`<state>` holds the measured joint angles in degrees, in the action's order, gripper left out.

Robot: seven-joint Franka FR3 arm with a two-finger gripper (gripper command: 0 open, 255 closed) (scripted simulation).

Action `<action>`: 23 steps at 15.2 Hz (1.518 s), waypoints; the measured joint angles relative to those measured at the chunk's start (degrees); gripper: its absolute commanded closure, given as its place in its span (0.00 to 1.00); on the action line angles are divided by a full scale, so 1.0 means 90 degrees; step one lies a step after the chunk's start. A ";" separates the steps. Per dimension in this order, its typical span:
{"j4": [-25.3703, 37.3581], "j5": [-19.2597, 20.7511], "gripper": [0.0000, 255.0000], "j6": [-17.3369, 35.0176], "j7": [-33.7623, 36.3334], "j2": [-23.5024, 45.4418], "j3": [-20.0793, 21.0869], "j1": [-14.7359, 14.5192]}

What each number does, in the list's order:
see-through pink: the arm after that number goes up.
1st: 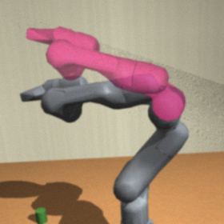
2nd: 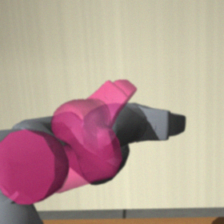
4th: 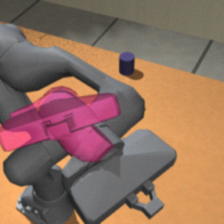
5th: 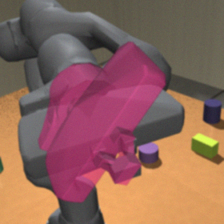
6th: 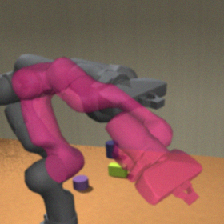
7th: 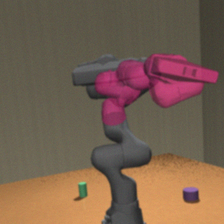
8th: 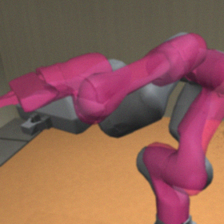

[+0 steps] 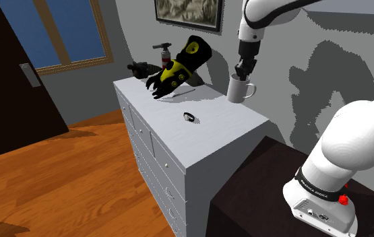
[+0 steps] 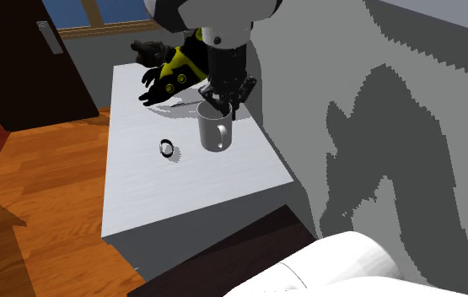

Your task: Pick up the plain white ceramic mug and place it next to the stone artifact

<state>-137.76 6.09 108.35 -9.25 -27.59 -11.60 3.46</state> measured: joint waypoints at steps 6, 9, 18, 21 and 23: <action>0.0569 -0.0031 1.00 -0.0328 -0.0105 0.0237 -0.0054 -0.0007; 0.1220 -0.0115 1.00 -0.0228 -0.0336 0.0985 -0.0232 -0.0020; 0.3709 -0.0667 1.00 -0.0449 -0.1166 0.3302 -0.0680 0.0114; 0.4633 -0.0911 1.00 -0.0633 -0.1416 0.4085 -0.0756 0.0250; 0.5524 -0.1119 1.00 -0.0892 -0.1570 0.4751 -0.0778 0.0390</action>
<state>-88.04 -3.98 100.33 -23.38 15.17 -18.60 6.97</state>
